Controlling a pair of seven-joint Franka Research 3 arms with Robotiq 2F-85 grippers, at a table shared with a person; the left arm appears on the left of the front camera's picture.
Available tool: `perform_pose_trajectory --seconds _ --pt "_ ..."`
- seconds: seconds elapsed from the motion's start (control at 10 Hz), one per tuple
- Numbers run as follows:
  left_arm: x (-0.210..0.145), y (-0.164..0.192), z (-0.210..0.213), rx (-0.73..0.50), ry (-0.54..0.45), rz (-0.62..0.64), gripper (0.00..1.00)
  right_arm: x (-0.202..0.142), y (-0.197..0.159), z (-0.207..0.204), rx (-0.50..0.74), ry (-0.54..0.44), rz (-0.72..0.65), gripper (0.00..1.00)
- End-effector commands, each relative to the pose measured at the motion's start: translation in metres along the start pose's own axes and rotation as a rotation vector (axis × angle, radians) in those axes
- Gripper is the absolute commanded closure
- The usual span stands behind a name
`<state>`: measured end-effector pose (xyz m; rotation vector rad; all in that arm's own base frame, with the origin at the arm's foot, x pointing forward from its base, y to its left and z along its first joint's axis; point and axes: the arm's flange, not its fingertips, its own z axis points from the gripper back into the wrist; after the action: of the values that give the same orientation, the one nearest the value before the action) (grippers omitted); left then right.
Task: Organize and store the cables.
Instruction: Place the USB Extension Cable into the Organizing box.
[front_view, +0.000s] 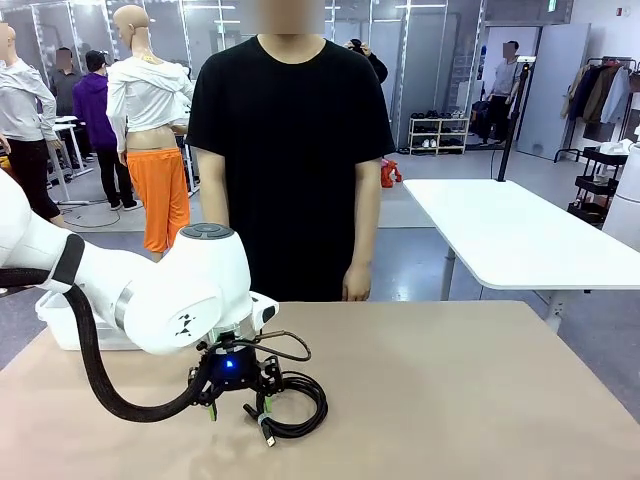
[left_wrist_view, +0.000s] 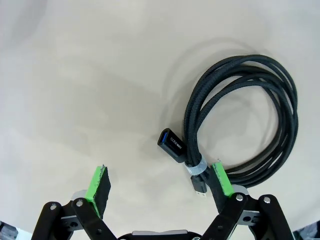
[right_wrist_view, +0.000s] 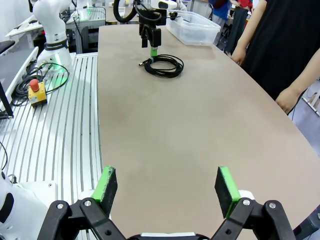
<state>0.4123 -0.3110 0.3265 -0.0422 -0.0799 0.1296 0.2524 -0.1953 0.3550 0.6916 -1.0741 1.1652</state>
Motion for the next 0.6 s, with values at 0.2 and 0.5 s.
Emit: perform_pose_trajectory --seconds 0.2,0.5 --pt "0.002 -0.018 0.003 0.036 0.038 0.148 0.00 0.001 0.000 0.001 -0.006 -0.004 -0.004 0.00" --pt "-0.001 -0.025 -0.006 0.104 0.058 0.206 0.00 0.001 0.000 0.001 -0.006 -0.004 -0.004 0.00"
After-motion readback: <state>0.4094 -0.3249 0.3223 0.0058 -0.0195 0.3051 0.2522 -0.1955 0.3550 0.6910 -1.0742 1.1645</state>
